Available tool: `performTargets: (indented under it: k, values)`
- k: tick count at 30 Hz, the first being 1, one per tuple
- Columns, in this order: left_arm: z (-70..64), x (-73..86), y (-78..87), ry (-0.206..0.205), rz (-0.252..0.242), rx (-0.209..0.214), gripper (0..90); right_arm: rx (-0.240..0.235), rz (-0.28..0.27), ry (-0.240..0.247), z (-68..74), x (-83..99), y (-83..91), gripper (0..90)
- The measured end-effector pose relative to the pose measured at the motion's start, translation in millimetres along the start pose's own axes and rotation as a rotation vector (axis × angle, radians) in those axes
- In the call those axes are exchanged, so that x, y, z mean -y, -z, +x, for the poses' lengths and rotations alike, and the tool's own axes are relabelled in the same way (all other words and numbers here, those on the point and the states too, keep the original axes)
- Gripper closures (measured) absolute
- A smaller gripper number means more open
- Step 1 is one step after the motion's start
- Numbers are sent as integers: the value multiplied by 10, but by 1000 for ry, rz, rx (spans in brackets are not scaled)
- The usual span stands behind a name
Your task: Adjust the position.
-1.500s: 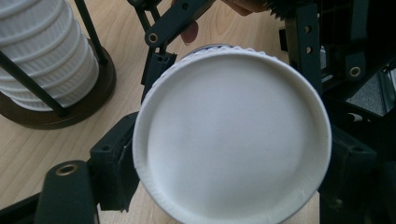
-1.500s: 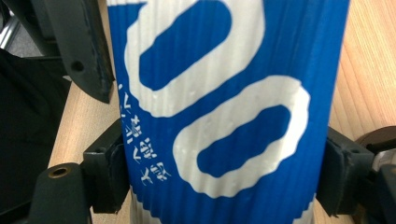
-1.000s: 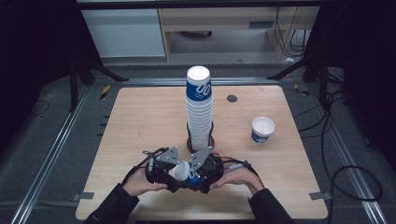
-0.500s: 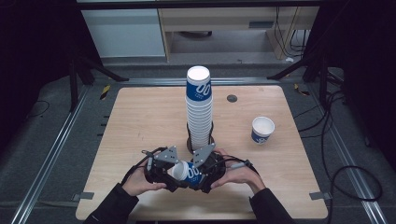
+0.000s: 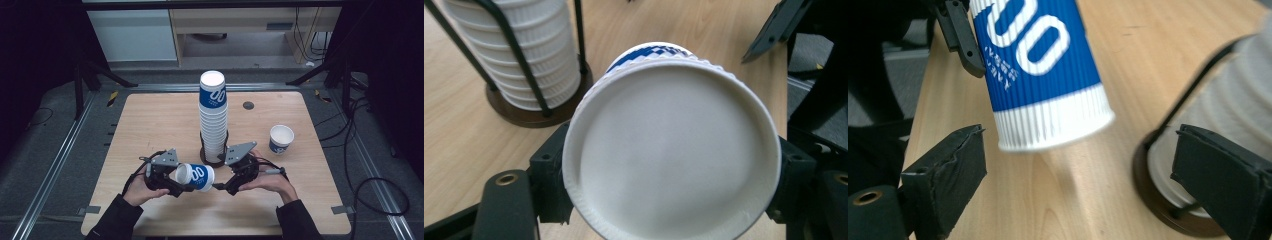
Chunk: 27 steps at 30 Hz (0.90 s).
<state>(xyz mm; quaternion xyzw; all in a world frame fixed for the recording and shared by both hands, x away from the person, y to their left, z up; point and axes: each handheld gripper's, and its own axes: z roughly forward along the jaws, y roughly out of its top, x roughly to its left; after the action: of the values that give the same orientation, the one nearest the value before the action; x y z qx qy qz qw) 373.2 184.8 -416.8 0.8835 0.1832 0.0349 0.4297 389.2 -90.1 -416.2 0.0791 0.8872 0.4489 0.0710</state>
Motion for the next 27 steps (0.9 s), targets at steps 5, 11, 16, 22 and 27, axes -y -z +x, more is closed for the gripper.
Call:
performTargets:
  k: [5,11,16,22,27]
  values:
    - [60,22,71,29,-68,-12,247,46,-54,-47,-60,67,139,72]
    - [117,40,147,63,-159,-2,246,64,-92,-92,-108,140,200,72]
    - [127,46,172,70,-207,2,246,42,-124,-123,-124,180,209,73]
    - [134,46,184,80,-251,17,247,17,-144,-140,-129,189,188,73]
    - [119,32,160,81,-276,30,246,-4,-156,-145,-117,182,135,73]
